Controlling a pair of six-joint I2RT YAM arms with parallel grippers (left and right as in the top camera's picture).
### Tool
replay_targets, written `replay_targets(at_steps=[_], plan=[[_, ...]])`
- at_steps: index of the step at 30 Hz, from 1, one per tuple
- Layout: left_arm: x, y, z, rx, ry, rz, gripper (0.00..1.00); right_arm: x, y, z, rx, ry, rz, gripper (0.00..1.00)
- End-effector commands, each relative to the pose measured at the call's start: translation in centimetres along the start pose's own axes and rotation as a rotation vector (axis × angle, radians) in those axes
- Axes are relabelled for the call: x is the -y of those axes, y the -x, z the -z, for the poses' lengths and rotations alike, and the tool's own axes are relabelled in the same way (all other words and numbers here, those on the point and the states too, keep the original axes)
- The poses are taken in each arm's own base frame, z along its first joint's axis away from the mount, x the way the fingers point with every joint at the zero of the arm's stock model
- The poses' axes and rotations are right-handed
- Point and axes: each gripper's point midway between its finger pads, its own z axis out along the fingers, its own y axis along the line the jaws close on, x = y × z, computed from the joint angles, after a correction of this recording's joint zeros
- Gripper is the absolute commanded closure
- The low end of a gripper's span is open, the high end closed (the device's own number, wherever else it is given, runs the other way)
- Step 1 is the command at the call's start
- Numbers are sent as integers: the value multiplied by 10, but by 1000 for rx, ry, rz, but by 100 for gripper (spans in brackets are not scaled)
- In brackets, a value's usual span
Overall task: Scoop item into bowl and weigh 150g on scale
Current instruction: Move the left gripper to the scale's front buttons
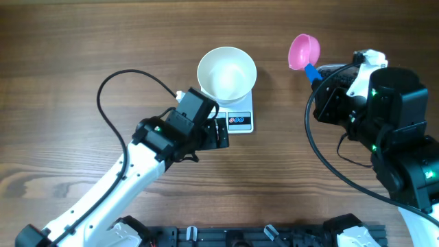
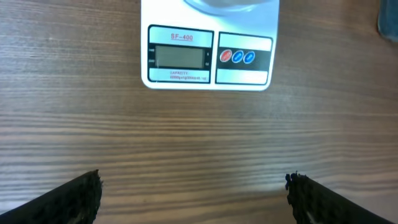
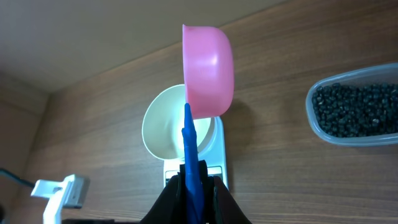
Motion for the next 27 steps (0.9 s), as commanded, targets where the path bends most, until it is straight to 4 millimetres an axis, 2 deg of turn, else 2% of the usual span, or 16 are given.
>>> replay_targets(at_steps=[1, 6, 10, 16, 21, 27], plan=[[-2, -10, -19, -13, 19, 13, 0, -3, 4, 2, 7, 10, 49, 95], [-5, -16, -31, -13, 47, 26, 0, -3, 4, 2, 7, 10, 50, 95], [-12, -8, -38, 25, 98, 37, 0, -3, 4, 2, 7, 10, 50, 95], [-7, 1, -58, 42, 97, 55, 0, -3, 3, 2, 6, 10, 50, 96], [-16, -6, -76, 4, 152, 55, 0, -3, 3, 2, 6, 10, 50, 95], [-25, -3, -82, 21, 206, 51, 0, -3, 3, 2, 6, 10, 50, 96]])
